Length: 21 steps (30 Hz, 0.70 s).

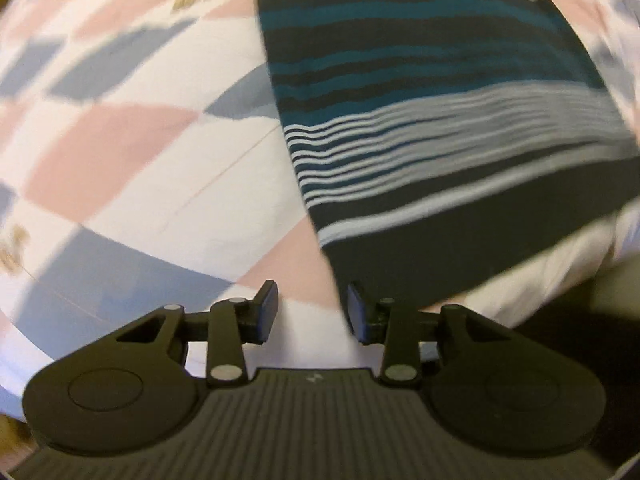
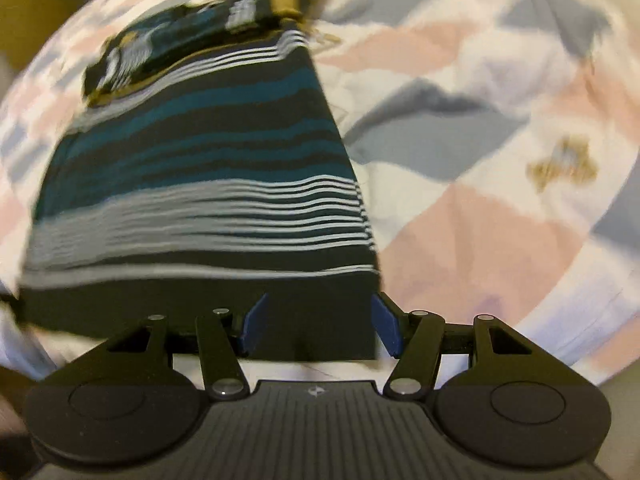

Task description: Fold clothes

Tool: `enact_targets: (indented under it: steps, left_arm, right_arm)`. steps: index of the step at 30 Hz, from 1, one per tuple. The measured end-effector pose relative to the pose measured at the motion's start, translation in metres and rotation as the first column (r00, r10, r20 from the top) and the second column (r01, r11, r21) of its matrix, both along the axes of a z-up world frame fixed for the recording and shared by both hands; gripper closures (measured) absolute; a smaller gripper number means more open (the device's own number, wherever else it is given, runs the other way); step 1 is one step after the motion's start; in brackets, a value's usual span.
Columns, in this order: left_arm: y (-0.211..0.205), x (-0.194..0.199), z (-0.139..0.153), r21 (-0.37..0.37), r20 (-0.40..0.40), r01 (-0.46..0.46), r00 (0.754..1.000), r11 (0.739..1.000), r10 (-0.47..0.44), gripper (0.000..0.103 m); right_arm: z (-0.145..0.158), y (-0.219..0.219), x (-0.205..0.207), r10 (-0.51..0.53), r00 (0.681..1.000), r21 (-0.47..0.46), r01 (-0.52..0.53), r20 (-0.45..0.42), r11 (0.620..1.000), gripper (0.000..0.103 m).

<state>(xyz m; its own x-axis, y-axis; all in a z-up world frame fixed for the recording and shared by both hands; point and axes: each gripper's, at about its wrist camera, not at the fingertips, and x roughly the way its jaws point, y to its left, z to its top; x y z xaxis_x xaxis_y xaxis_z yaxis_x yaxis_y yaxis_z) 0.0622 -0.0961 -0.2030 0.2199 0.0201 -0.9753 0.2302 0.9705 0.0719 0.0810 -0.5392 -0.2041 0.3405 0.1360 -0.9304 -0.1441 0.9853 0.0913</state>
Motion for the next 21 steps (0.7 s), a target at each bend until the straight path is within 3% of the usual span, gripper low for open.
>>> enact_targets:
  steps: [5,9,11,14,18,21]
  left_arm:
    - [-0.023,-0.031,0.003,0.086,0.055,0.152,0.986,0.985,-0.157,0.069]
    - [-0.051,-0.06,-0.015,0.223,0.103,0.294,0.941,0.929,-0.323,0.066]
    - [-0.064,-0.072,-0.028,0.32,0.117,0.365,0.901,0.874,-0.419,0.066]
    - [-0.081,-0.086,-0.045,0.457,0.113,0.441,0.833,0.773,-0.542,0.062]
    - [-0.092,-0.098,-0.068,0.594,0.076,0.502,0.742,0.628,-0.666,0.057]
    - [-0.095,-0.1,-0.081,0.65,0.044,0.531,0.688,0.544,-0.724,0.052]
  right_arm:
    - [0.0,0.015,-0.013,0.249,0.968,-0.166,-0.243,0.021,0.956,0.044]
    - [-0.01,0.028,-0.026,0.427,0.904,-0.251,-0.411,0.01,0.876,0.044]
    - [-0.021,0.035,-0.04,0.544,0.839,-0.316,-0.515,0.005,0.797,0.044]
    - [-0.038,0.045,-0.065,0.714,0.7,-0.444,-0.639,0.001,0.628,0.042]
    - [-0.059,0.046,-0.09,0.819,0.574,-0.588,-0.657,0.016,0.472,0.04]
    - [-0.075,0.042,-0.1,0.87,0.494,-0.669,-0.648,-0.005,0.364,0.041]
